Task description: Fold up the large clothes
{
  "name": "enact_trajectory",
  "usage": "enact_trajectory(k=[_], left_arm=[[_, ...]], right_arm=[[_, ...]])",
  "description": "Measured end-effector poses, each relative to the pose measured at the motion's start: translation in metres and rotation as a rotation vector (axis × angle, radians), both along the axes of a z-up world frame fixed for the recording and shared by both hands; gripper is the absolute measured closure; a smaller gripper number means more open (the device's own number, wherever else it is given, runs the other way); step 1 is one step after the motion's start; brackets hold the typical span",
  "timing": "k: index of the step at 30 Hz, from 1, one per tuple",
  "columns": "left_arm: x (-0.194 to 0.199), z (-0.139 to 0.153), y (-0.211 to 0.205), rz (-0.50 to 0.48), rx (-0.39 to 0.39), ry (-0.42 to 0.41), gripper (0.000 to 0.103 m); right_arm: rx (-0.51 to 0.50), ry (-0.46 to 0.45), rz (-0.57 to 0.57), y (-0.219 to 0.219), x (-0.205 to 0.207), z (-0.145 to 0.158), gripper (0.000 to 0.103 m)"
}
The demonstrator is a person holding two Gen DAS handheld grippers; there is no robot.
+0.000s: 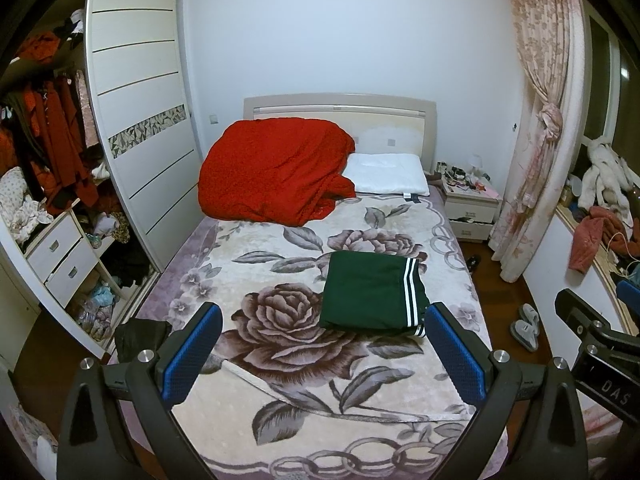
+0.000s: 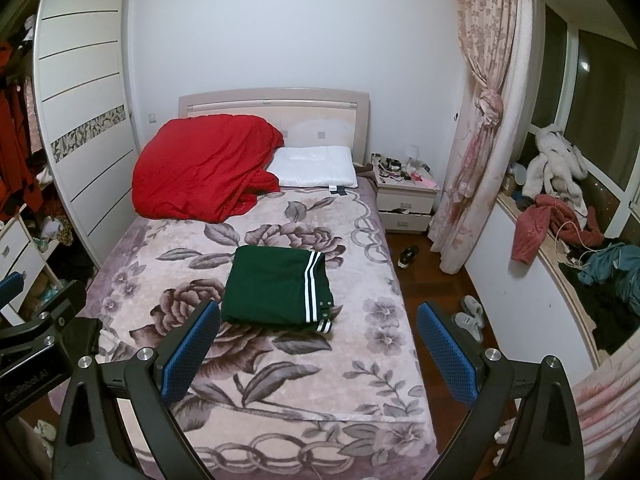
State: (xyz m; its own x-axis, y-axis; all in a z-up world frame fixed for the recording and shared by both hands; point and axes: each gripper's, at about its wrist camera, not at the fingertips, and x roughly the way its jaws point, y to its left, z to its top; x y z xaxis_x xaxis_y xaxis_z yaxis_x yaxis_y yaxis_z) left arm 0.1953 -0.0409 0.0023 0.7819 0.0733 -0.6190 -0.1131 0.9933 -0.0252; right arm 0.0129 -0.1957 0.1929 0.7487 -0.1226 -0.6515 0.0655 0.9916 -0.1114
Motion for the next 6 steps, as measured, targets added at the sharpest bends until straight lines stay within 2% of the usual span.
enact_trajectory(k=[6], left_arm=[[0.0021, 0.0062, 0.0063, 0.004, -0.009, -0.017, 0.000]], right_arm=[[-0.003, 0.004, 0.002, -0.0005, 0.0031, -0.0012, 0.003]])
